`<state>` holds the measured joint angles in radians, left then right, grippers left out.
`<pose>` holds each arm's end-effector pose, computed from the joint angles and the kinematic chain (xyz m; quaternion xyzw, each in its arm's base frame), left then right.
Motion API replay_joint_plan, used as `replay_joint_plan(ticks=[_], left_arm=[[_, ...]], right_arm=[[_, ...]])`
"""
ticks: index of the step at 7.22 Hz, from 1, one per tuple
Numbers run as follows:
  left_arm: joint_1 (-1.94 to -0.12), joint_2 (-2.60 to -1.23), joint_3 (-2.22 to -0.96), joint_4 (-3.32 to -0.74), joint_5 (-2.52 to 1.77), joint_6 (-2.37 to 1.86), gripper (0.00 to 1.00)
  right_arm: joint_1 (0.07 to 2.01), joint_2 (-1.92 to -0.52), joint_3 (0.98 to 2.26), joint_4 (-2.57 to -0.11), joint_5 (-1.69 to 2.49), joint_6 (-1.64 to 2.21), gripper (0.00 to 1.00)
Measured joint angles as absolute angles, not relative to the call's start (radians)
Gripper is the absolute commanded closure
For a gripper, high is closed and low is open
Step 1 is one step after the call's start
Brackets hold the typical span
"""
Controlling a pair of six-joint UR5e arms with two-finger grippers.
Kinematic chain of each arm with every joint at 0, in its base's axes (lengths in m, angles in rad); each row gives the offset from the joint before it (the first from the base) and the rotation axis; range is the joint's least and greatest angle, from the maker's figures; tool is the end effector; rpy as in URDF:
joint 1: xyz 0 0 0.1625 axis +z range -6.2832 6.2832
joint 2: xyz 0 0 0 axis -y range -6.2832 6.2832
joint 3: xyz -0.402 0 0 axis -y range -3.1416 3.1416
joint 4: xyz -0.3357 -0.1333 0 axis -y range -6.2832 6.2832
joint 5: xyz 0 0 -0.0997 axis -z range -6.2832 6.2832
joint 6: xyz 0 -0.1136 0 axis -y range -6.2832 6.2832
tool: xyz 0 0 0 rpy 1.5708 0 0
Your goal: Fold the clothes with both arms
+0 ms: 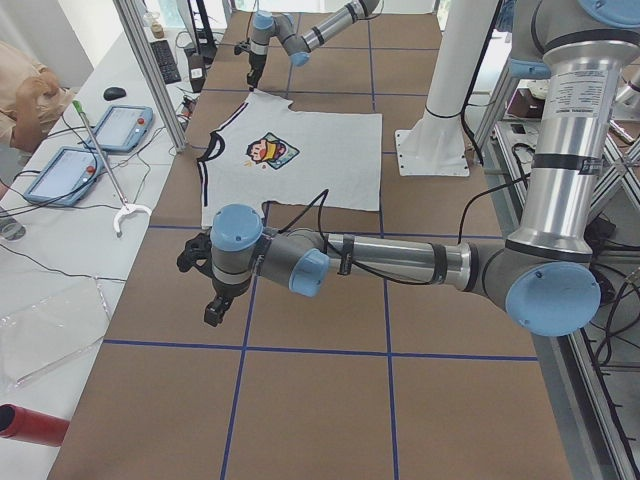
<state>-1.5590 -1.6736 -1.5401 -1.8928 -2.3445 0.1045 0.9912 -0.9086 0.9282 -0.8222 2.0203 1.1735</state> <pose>-0.0480 -0.4999 0.5749 0.1983 0.3612 0.1265 0.9024 -0.3272 -0.6531 0.4773 0.0749 -0.4129 0.1846 0.8887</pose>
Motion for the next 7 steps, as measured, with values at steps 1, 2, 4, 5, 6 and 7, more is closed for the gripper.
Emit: replay_joint_plan(ticks=[1,2,4,5,6,7], left_arm=[[-1.559,-1.674,-1.54,-1.893,-2.344,0.104,0.0],[-1.559,-1.674,-1.54,-1.893,-2.344,0.104,0.0],[-1.56,-1.674,-1.542,-1.894,-2.344,0.103,0.0],[-1.56,-1.674,-1.543,-1.893,-2.344,0.103,0.0],[-1.56,-1.674,-1.546,-1.893,-2.344,0.103,0.0],[-1.56,-1.674,-1.548,-1.893,-2.345,0.103,0.0]], right_arm=[[0.991,-0.908,0.928,-0.822,2.021,1.174,1.0],[0.991,-0.908,0.931,-0.822,2.022,1.176,1.0],[0.993,-0.911,0.99,-0.823,2.029,1.182,1.0],[0.993,-0.911,1.037,-0.825,2.04,1.194,1.0],[0.983,-0.908,1.087,-0.827,2.057,1.219,1.0],[0.961,-0.894,1.126,-0.828,2.063,1.264,1.0]])
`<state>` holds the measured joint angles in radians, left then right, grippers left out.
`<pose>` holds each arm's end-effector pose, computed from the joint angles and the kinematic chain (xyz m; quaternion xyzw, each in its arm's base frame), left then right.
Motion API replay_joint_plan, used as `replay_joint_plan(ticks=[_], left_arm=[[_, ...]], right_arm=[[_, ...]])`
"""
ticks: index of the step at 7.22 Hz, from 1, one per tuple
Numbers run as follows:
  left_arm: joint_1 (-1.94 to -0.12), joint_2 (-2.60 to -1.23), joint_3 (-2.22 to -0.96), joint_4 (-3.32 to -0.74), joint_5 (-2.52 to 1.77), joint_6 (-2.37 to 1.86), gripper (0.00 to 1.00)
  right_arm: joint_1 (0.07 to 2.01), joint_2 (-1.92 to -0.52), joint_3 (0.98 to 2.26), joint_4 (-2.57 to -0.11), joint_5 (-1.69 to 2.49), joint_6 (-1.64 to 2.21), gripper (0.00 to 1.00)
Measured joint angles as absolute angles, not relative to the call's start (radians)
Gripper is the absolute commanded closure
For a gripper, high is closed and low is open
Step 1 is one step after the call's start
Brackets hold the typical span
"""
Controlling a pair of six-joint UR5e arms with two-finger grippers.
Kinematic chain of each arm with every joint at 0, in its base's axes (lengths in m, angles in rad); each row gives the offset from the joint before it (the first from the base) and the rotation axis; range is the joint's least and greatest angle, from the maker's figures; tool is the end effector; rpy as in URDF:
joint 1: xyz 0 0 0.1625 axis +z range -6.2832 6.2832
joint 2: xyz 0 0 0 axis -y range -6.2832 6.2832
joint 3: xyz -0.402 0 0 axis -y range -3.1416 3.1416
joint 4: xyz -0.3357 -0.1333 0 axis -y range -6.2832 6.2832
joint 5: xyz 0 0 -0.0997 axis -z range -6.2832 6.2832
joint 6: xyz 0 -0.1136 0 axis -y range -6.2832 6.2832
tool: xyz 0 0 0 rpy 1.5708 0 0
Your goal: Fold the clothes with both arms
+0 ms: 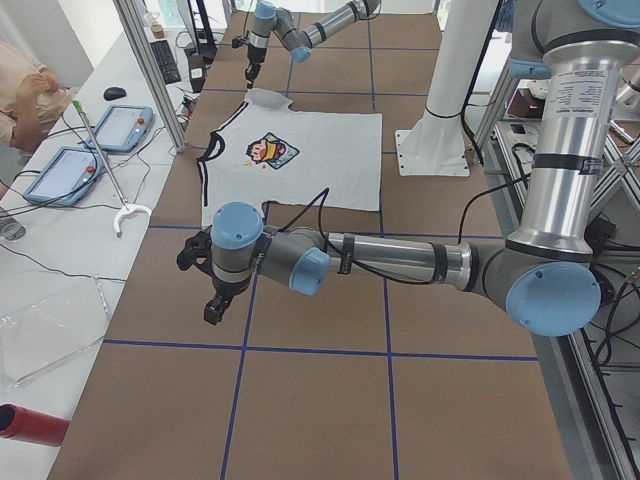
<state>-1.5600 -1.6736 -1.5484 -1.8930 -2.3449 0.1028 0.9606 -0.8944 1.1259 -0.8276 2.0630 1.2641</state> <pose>-0.0485 -0.5000 0.5711 0.2020 0.3609 0.1269 0.9016 -0.3457 -0.6334 0.3727 0.0954 -0.4935 0.1672 0.8482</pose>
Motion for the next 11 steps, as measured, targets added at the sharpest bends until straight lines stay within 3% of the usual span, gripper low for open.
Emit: replay_joint_plan(ticks=[2,5,6,9,11], left_arm=[[-1.56,-1.674,-1.561,-1.893,-2.345,0.102,0.0],[-1.56,-1.669,-1.585,-1.889,-2.347,0.101,0.0],[-1.56,-1.668,-1.59,-1.889,-2.347,0.101,0.0],[-1.553,-1.674,-1.592,-1.888,-2.347,0.068,0.0],[-1.527,-1.706,-1.582,-1.897,-2.351,-0.023,0.0]], right_arm=[[0.881,-0.82,1.145,-0.847,2.019,1.39,1.0],[0.831,-0.705,1.012,-0.897,1.853,1.416,1.0],[0.83,-0.69,0.968,-0.899,1.81,1.412,0.01],[0.82,-0.683,0.94,-0.899,1.762,1.364,0.0],[0.835,-0.701,1.015,-0.908,1.807,1.339,0.0]])
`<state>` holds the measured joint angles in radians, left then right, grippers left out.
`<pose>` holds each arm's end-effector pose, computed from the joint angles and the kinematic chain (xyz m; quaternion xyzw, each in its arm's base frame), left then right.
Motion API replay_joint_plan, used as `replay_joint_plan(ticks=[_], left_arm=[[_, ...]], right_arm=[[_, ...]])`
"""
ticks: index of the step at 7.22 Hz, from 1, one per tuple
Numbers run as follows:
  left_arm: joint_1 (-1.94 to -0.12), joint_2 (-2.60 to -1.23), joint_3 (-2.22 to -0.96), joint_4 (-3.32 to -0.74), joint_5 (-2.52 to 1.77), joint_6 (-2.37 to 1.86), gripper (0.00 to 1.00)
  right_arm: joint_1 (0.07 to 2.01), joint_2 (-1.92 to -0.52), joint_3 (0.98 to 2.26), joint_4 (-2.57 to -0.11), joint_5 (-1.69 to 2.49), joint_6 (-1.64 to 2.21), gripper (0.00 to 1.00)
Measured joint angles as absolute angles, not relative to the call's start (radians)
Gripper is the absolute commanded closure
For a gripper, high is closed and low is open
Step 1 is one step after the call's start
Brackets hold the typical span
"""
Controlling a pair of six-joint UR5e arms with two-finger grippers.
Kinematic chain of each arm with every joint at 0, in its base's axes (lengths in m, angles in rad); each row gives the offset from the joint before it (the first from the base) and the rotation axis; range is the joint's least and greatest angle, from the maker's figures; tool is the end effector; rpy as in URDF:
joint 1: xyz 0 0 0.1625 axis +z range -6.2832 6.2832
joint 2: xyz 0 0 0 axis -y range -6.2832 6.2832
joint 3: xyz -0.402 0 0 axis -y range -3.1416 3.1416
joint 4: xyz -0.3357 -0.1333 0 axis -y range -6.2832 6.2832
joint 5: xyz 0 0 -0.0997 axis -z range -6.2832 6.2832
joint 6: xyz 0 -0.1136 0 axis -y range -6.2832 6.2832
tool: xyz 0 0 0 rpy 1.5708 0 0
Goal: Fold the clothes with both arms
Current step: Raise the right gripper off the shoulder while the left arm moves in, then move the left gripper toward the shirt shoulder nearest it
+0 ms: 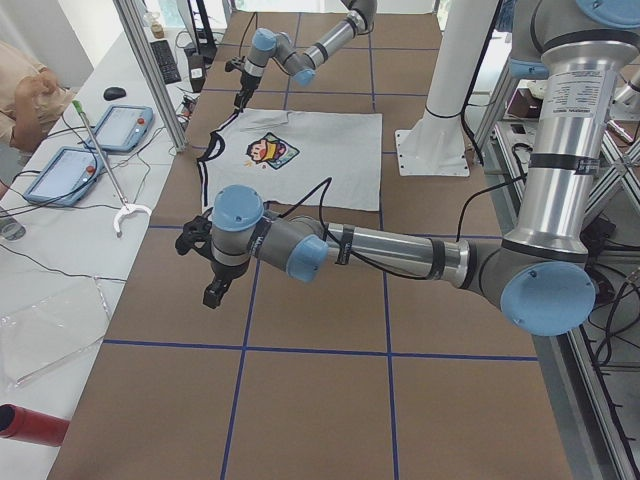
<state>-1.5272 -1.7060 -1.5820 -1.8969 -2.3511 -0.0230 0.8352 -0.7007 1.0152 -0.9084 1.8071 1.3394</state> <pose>-0.0310 -0.5137 0.5384 0.2040 0.3768 0.0983 0.8982 -0.4402 -0.6454 0.2970 0.1473 -0.4542 0.2079 0.8537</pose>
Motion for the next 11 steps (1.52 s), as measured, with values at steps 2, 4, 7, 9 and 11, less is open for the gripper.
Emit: replay_joint_plan(ticks=[2,4,7,9,11], left_arm=[[-1.438,-1.808,-1.529,-1.908,-2.379,-0.175,0.0],[-1.295,-1.905,-1.5,-1.965,-2.384,-0.427,0.03],[-1.158,-2.101,-1.219,-2.208,-2.378,-0.698,0.04],[-1.114,-2.243,-0.941,-2.426,-2.294,-0.802,0.06],[-1.068,-2.322,-0.76,-2.55,-2.198,-0.826,0.28]], right_arm=[[0.904,-0.821,1.19,-0.93,1.947,1.332,0.0],[1.013,-0.984,1.355,-0.931,2.141,1.326,0.0],[1.148,-1.191,1.549,-0.929,2.352,1.32,0.0],[1.168,-1.302,1.671,-0.928,2.388,1.32,0.0],[1.171,-1.385,1.757,-0.923,2.384,1.319,0.0]])
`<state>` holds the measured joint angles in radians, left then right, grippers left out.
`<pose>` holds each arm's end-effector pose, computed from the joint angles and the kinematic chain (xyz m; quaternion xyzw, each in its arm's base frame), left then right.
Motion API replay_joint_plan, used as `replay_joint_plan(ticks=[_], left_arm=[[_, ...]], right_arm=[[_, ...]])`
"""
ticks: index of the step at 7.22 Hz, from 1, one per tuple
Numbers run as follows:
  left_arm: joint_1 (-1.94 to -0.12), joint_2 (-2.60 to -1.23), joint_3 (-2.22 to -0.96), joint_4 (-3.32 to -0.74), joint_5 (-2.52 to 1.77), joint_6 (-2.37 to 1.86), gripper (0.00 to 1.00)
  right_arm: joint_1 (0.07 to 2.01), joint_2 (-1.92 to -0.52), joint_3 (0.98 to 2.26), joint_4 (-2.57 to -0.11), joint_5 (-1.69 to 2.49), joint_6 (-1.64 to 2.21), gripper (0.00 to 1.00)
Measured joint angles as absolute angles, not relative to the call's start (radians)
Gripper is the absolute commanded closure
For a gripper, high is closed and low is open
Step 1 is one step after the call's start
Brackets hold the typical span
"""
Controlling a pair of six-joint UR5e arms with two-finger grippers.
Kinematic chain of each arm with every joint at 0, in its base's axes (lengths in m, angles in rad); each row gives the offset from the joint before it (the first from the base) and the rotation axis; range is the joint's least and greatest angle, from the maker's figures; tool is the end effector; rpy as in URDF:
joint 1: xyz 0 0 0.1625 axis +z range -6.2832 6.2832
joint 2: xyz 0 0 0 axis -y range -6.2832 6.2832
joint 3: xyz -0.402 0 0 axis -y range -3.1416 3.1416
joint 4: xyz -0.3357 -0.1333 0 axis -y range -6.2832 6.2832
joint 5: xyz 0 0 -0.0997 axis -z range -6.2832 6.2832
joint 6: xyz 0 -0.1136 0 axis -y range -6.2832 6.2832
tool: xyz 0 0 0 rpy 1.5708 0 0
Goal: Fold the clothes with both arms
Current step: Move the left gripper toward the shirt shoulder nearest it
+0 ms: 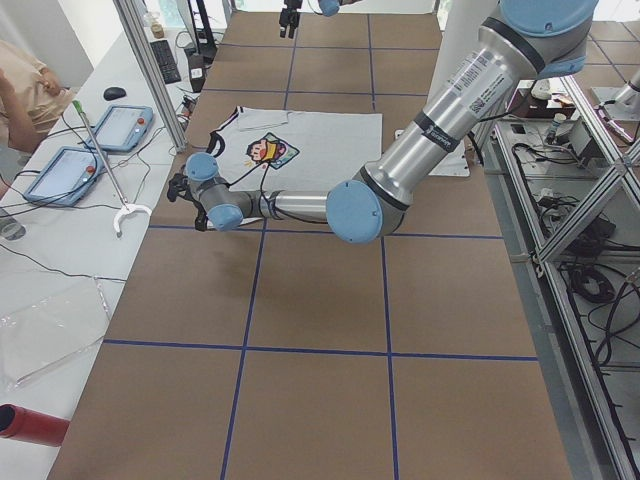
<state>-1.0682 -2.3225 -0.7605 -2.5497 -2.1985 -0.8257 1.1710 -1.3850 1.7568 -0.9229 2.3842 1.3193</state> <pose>0.2996 -0.6834 0.4522 0.1621 0.4782 -0.0018 0.8632 -0.1501 -0.4856 0.3916 0.0310 -0.5649 0.1827 0.8041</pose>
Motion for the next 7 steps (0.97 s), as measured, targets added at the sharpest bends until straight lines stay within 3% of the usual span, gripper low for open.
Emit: replay_joint_plan(ticks=[1,2,7], left_arm=[[-1.051,-2.352,-0.701,-2.582,-2.168,-0.829,0.44],[-1.043,-2.369,-0.656,-2.603,-2.153,-0.83,0.51],[-1.033,-2.408,-0.567,-2.632,-2.109,-0.83,0.59]], right_arm=[[1.171,-1.411,1.78,-0.92,2.379,1.319,0.0],[1.171,-1.426,1.793,-0.919,2.373,1.319,0.0],[1.17,-1.444,1.811,-0.919,2.354,1.319,0.0]])
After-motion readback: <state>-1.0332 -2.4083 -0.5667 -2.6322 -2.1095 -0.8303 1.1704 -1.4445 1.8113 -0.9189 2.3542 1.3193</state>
